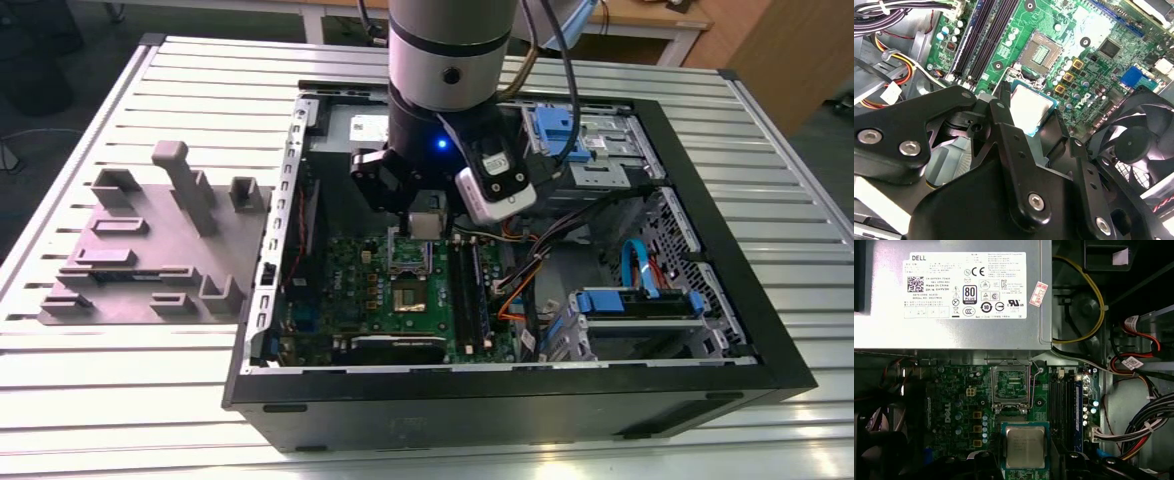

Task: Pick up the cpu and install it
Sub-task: 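Place the cpu into insertion slot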

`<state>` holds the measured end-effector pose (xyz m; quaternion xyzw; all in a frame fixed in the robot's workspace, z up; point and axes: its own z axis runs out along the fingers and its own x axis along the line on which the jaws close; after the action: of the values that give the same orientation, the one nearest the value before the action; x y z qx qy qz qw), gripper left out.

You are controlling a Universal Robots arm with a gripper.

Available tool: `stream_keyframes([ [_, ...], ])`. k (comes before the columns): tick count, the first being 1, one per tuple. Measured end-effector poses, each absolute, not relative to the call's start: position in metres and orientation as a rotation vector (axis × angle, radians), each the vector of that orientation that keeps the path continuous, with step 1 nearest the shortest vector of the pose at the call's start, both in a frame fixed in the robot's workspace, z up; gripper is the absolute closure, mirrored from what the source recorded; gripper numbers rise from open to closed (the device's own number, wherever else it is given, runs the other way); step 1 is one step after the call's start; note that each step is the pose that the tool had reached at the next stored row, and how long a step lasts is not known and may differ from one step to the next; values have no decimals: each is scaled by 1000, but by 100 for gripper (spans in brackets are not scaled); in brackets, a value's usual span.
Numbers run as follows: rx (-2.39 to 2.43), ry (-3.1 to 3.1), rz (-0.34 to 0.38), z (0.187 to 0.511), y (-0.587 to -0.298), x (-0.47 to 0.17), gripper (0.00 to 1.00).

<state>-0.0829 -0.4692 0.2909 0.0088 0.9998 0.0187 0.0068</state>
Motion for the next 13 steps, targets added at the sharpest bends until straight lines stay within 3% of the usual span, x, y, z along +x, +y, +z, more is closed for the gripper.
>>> stream_keyframes([
  [13,28,3127,78,291,-469,-83,53],
])
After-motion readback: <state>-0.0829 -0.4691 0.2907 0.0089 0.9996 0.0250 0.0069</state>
